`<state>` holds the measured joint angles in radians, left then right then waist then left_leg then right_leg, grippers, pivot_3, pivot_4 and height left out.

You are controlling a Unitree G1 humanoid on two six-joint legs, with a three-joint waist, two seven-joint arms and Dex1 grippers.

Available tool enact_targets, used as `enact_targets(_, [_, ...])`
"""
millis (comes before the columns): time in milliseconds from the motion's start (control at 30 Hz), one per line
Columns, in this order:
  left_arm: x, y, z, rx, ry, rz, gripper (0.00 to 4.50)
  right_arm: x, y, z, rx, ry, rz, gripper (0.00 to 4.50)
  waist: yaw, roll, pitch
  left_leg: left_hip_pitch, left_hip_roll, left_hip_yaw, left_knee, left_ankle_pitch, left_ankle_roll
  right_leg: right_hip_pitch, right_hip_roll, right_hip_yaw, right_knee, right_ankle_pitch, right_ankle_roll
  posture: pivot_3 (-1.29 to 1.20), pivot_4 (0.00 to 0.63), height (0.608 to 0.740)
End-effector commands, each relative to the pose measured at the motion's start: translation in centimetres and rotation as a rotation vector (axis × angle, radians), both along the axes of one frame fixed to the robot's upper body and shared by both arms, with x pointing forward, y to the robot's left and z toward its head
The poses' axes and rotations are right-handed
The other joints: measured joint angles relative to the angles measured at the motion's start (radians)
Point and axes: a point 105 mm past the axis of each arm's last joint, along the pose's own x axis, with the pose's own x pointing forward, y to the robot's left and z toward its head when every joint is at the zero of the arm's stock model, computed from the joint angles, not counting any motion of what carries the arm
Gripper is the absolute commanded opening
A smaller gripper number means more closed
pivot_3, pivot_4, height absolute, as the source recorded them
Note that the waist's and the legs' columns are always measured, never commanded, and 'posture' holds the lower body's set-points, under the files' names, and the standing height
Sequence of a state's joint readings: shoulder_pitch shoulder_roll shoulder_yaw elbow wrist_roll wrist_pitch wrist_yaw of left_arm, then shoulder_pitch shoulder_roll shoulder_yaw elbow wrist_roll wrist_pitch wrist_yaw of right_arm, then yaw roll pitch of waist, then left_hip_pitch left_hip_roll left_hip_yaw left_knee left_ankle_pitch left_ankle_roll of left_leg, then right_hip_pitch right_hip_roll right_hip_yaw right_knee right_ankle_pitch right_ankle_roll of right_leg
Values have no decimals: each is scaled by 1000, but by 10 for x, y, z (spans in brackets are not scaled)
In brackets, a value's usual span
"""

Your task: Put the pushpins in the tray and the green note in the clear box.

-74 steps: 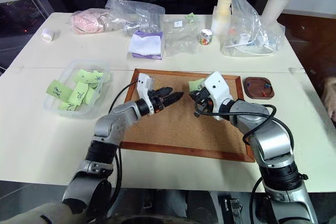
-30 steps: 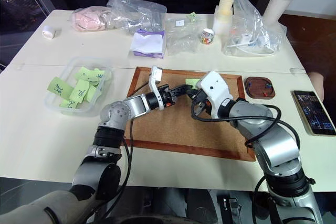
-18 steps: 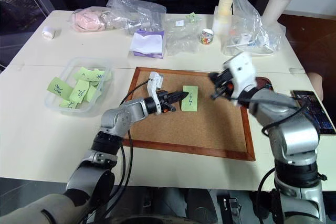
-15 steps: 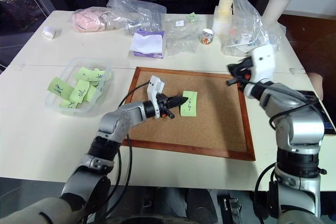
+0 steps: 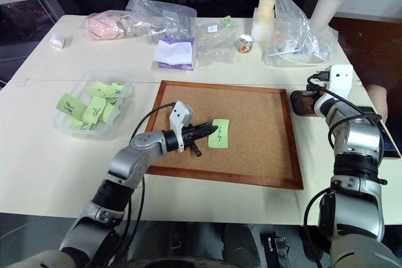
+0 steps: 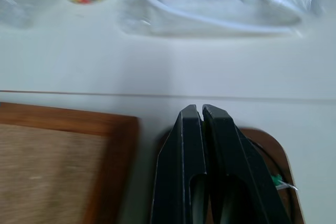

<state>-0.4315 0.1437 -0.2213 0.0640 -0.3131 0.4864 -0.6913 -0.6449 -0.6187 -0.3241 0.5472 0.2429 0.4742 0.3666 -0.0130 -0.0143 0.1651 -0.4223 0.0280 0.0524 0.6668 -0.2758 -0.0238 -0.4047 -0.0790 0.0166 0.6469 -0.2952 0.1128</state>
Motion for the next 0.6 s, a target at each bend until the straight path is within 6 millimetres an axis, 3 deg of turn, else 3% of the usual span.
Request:
enact_targets(33, [-3, -1, 10, -19, -45, -2, 99, 2, -9, 5, -17, -24, -2, 0, 0, 0, 0, 0, 0, 0, 0, 0, 0, 0, 0, 0, 0, 0, 0, 0, 150, 740])
enact_targets(233, [-3, 2, 7, -11, -35, 11, 99, 2, -9, -11, -8, 11, 14, 0, -1, 0, 0, 0, 0, 0, 0, 1, -1, 0, 0, 0, 0, 0, 0, 0, 150, 740])
enact_targets(333, [-3, 3, 6, -9, -32, 16, 0, 1, -9, -12, -9, 7, 21, 998, 0, 0, 0, 1, 0, 0, 0, 1, -1, 0, 0, 0, 1, 0, 0, 0, 150, 740])
enact_targets(533, [-4, 3, 4, -7, -27, 14, 0, -1, -3, 12, -36, -53, 60, 4090, -1, 0, 0, 1, 0, 0, 0, 1, -1, 0, 0, 1, 1, 0, 0, 0, 150, 740])
enact_targets(567, [-4, 2, 3, -7, -26, 13, 0, -2, -1, 16, -38, -65, 66, 4452, 0, 1, 0, 1, 0, 0, 0, 1, -1, 0, 0, 1, 1, 0, 0, 0, 150, 740])
enact_targets(600, [-3, 2, 3, -7, -24, 13, 0, -3, 1, 22, -38, -79, 72, 4452, 0, 1, 0, 1, 0, 0, 0, 1, -1, 0, 0, 1, 1, 0, 0, 0, 150, 740])
